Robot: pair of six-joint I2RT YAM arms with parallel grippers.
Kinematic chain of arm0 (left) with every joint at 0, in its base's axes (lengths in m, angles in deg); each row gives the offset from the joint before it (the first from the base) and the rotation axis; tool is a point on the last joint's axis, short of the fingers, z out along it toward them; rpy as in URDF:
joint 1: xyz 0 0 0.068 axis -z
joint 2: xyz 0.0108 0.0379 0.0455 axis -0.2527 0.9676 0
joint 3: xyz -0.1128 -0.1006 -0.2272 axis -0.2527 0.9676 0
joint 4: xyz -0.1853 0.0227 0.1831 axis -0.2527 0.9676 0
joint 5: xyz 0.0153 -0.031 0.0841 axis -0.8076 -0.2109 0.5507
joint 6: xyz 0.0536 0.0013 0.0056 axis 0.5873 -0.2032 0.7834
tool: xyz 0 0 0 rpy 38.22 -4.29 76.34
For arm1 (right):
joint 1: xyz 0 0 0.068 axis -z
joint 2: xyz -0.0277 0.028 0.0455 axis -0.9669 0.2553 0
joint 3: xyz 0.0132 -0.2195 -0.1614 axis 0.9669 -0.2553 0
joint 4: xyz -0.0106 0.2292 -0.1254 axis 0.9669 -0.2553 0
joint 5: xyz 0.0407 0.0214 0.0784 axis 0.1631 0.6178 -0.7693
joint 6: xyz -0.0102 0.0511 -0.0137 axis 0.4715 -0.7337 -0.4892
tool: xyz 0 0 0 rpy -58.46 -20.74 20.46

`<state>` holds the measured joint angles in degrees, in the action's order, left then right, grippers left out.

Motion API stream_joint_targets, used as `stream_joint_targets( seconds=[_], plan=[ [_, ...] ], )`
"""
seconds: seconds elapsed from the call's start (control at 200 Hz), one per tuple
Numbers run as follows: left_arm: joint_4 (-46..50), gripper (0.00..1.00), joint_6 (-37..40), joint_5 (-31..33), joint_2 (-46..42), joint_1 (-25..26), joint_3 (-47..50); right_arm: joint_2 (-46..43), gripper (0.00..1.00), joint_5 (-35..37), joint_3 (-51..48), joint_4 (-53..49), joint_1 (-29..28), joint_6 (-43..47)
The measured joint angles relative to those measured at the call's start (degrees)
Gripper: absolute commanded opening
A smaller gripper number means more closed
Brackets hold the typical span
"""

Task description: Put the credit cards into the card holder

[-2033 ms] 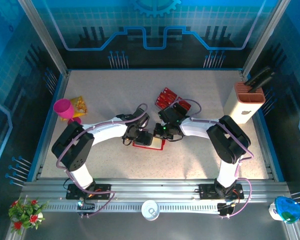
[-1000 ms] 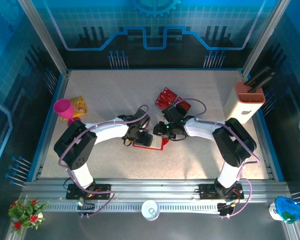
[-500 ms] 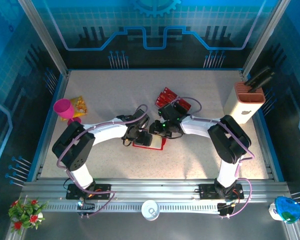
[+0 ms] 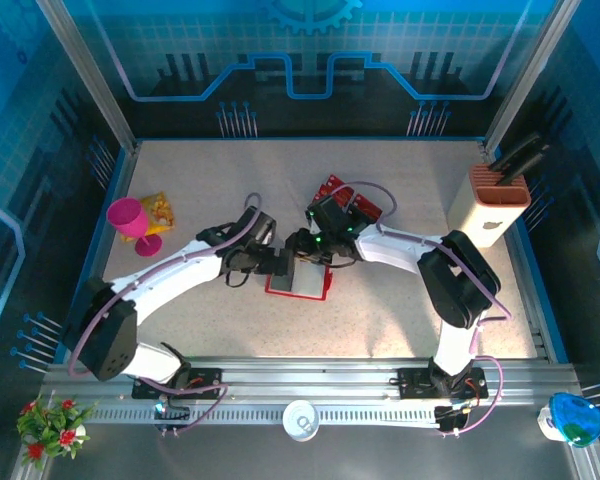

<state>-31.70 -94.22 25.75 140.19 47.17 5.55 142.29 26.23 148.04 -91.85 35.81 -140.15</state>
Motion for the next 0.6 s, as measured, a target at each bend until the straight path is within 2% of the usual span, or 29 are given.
stream_joint_targets(
  seconds=[0.275, 0.6],
  plan=[
    [-0.44, 0.99, -3.63, -1.81, -5.14, -5.92, 1.68, 5.33, 0.45, -0.48, 4.9, -1.31, -1.25, -0.17],
    [-3.45, 0.99, -4.02, -3.06, -6.95, -7.1, 6.27, 10.91, 0.45, -1.73, 6.99, -2.08, -1.81, -0.61]
  ],
)
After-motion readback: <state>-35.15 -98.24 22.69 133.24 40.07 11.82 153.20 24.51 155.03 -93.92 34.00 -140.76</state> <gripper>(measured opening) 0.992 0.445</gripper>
